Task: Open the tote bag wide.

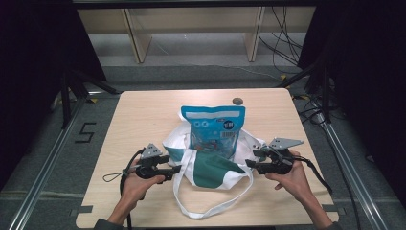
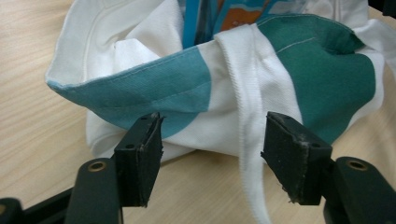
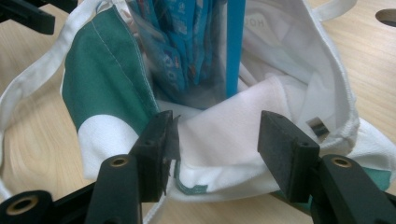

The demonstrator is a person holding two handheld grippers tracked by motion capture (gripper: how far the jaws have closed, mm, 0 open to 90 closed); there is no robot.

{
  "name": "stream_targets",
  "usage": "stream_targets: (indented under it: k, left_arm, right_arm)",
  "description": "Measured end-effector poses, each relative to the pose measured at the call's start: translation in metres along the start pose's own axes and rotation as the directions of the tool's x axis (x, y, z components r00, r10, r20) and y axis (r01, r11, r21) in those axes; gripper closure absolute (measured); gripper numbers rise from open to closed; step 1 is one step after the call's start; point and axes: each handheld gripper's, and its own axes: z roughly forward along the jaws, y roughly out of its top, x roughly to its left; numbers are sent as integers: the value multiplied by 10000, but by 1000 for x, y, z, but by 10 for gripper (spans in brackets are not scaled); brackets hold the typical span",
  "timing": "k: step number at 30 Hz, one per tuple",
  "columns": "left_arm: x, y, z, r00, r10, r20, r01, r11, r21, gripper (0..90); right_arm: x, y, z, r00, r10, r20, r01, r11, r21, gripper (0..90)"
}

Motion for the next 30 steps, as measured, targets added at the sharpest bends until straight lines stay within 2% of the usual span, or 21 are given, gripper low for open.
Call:
stream_targets:
  k: [1,2,4,5,6,7,8,9,10,11,12,13,14,15,16,19,21,23,25,26,30]
  left_arm:
    - [-3,-1,1,9999,-112,-14,112,9998,-175,352]
    - [-4,-1,-1,10000,85,-52,-86,9999,-114,350]
    - [-7,-1,-3,10000,28,-52,-30,9996,-266,345]
    - [-7,-2,-4,9999,132,42,-130,9994,-327,342]
    - [-9,-2,-5,10000,41,-37,-43,9991,-433,340]
    - [-8,-3,-7,9996,297,-26,-297,9994,-204,334]
    - [-10,-4,-7,10000,42,28,-41,9994,-353,330]
    - [-10,-5,-9,9997,234,-22,-234,9995,-192,329]
    - [-12,-6,-8,10000,27,64,-24,9994,-346,326]
    - [-12,-7,-9,10000,38,40,-36,9995,-328,321]
    - [-13,-8,-10,10000,57,23,-57,9995,-306,317]
    - [-15,-9,-9,10000,29,66,-26,9992,-395,316]
    - [-14,-10,-11,9999,121,93,-118,9994,-318,312]
    - [-14,-10,-12,9995,296,64,-295,9994,-170,309]
    - [-15,-12,-12,9997,230,-25,-231,9994,-254,307]
    - [-16,-15,-13,9998,195,33,-193,9987,-473,299]
    - [-15,-17,-14,9996,266,-15,-266,9992,-300,297]
    - [-16,-19,-15,9997,244,-55,-246,9989,-397,290]
    - [-17,-21,-16,10000,68,18,-67,9989,-454,282]
    - [-16,-22,-17,9997,256,-51,-258,9988,-421,280]
    - [-16,-25,-19,9997,248,1,-248,9987,-437,269]
  right_arm:
    - [1,0,-1,9998,169,86,-169,9999,-38,466]
    - [1,0,-2,9999,55,84,-54,10000,-61,461]
    - [0,1,-3,10000,71,-61,-71,9999,-87,456]
    - [0,1,-4,10000,87,16,-87,9999,-106,450]
    - [0,1,-5,9999,-5,138,7,9998,-176,446]
    - [1,1,-6,9998,22,191,-17,9997,-249,444]
    - [-1,1,-6,9996,-235,163,240,9993,-299,442]
    - [0,2,-8,9996,-251,99,253,9994,-223,440]
    - [2,1,-10,10000,-48,71,50,9997,-226,438]
    - [2,1,-11,9999,-47,108,50,9996,-261,436]
    - [2,1,-12,10000,60,-68,-62,9995,-320,434]
    - [1,2,-15,9998,-169,131,174,9991,-383,431]
    - [2,1,-17,9999,89,109,-85,9993,-374,428]
    - [0,0,-19,10000,-43,79,48,9984,-562,426]
    - [3,0,-22,9994,352,-33,-353,9986,-393,426]
    - [0,-4,-28,9997,228,105,-221,9982,-559,423]
    - [0,-6,-30,9993,226,310,-212,9987,-453,416]
    - [-1,-9,-31,9994,211,288,-194,9982,-567,415]
    - [0,-12,-33,9988,404,286,-394,9986,-341,409]
    - [0,-14,-33,9986,389,364,-371,9981,-491,407]
    - [-1,-19,-37,9983,468,337,-456,9984,-347,391]
